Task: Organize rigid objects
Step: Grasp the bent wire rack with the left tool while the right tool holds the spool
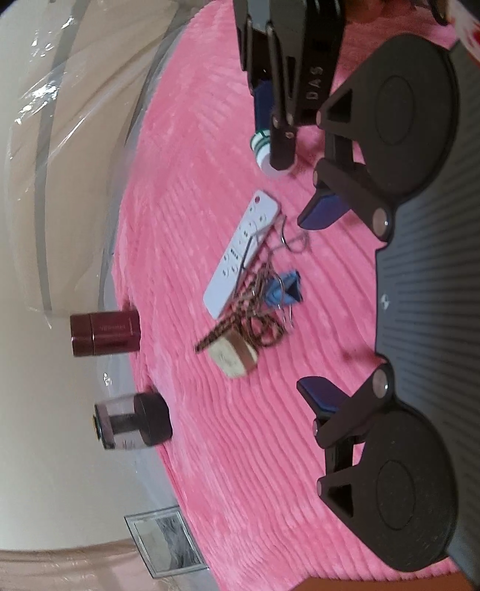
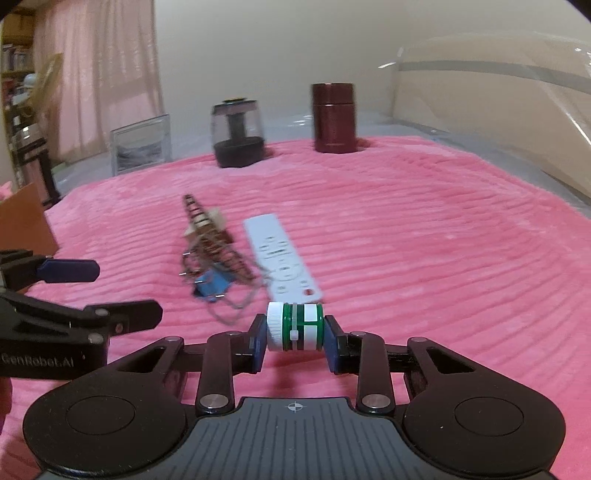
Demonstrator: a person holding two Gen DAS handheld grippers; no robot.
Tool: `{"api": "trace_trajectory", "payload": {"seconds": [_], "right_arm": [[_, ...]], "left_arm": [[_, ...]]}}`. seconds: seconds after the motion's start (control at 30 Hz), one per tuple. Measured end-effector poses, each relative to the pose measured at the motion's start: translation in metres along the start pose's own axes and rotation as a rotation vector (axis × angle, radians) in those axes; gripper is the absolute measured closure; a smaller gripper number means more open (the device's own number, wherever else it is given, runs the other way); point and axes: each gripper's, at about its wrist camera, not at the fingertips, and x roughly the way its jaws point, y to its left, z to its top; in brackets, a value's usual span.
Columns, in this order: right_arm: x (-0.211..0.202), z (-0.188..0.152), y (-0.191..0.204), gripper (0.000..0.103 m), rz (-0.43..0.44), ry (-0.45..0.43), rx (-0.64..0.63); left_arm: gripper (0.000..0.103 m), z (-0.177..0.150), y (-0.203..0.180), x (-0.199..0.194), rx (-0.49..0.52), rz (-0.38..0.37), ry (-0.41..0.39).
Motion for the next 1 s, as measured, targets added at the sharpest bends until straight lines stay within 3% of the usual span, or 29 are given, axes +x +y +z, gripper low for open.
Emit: {"api": "trace_trajectory", "payload": {"seconds": [0.33,0.53,0.67,1.0], "right_arm": [[0.002,-0.004,-0.033,0.075,-0.036,0.007,0.04],[0.003,-0.005,-0.041,0.075,-0.04,0.006,0.052],[0.004,-0.005,-0.044,0.075,-0.04,0.005,0.062],[0.004,-0.006,-0.046,0.075,-0.039,0.01,0.066]], "left_arm": [[0.019,0.016,-0.049,0.036,0.119,0.08,0.0],[0.02,0.017,-0.066,0.055,0.18,0.178,-0.015],[0.026,0.014,-0.069,0.066,0.22,0.231,-0.016],[0.039,0.011,-0.072,0.065,0.289,0.231,-0.034]]}}
